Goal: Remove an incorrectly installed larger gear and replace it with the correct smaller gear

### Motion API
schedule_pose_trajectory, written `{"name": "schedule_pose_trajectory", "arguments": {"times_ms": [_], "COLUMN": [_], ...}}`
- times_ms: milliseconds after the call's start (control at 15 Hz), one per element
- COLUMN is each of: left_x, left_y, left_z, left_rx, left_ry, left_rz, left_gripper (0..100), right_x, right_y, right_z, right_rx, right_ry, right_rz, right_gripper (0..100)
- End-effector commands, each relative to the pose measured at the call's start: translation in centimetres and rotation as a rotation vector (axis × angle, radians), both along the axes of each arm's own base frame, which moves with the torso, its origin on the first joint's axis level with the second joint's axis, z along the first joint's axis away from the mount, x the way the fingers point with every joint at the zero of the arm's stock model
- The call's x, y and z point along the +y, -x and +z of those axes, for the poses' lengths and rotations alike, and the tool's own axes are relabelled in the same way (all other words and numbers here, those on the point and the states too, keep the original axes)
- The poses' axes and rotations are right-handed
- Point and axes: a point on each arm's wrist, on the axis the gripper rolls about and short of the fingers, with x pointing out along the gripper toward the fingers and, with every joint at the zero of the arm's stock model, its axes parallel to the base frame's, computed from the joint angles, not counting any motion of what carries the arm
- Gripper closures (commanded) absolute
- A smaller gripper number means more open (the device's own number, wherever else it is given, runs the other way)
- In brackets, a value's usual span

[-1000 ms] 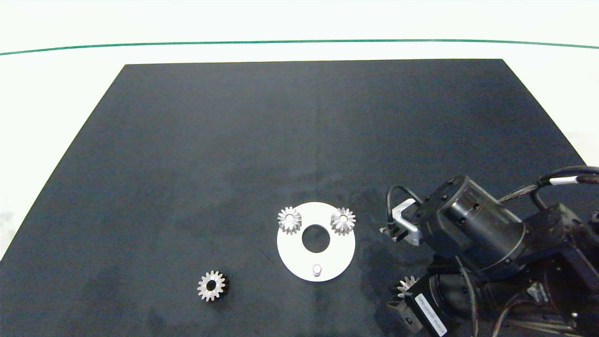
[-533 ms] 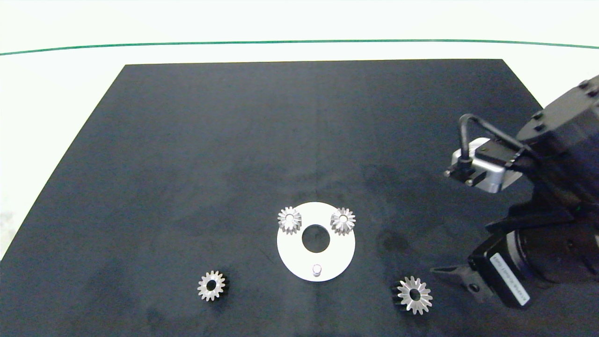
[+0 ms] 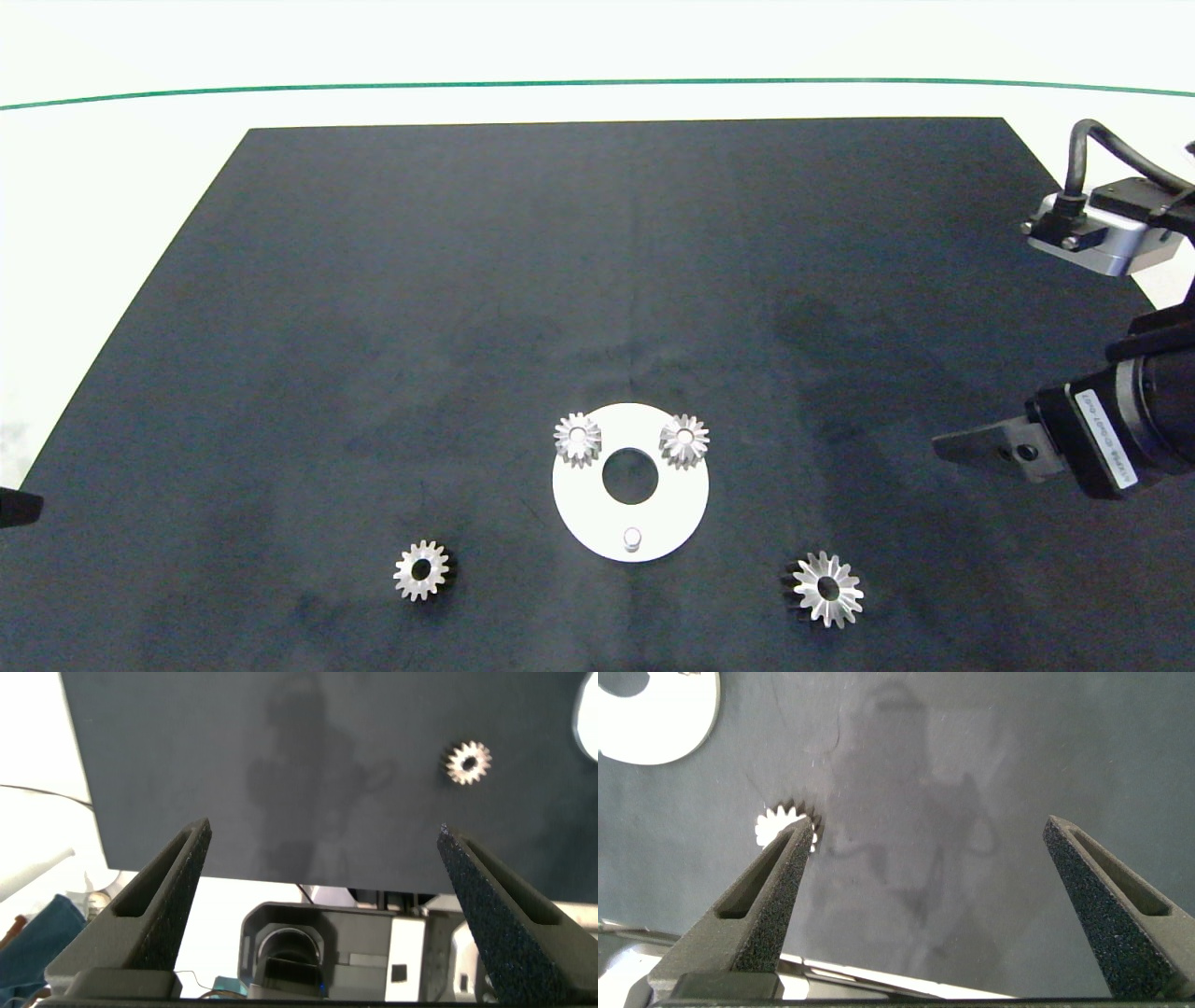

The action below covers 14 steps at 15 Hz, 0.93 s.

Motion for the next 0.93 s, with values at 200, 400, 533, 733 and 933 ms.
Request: {"name": "schedule_pose_trajectory", "arguments": {"times_ms": [200, 400, 533, 733, 933], "left_x": [-1.9, -4.3, -5.0, -6.6, -9.0], "left_y": [-2.4, -5.5, -6.5, -6.8, -6.7], "left_z": [-1.0, -2.0, -3.2, -4.0, -6.1], "left_rx": [0.07, 0.084, 0.148, 0.189, 0.173], "left_ry": [0.035, 0.018, 0.023, 0.071, -0.02], "left_rz": [-0.109, -0.213, -0.201, -0.14, -0.056], "left_gripper": [0, 0, 0, 0, 0], "right_x": [-0.4, -0.5, -0.4, -0.3, -0.2], "right_y": [0.5, 0.8, 0.6, 0.5, 0.5], "right_z": [0.4, 0.1, 0.1, 0.1, 0.2], "right_rx": [-0.014, -0.008, -0.008, -0.002, -0.01], "right_ry": [-0.009, -0.005, -0.005, -0.007, -0.019], "right_rz": [-0.003, 0.003, 0.005, 0.015, 0.031], "right_gripper": [0, 0, 0, 0, 0]}}
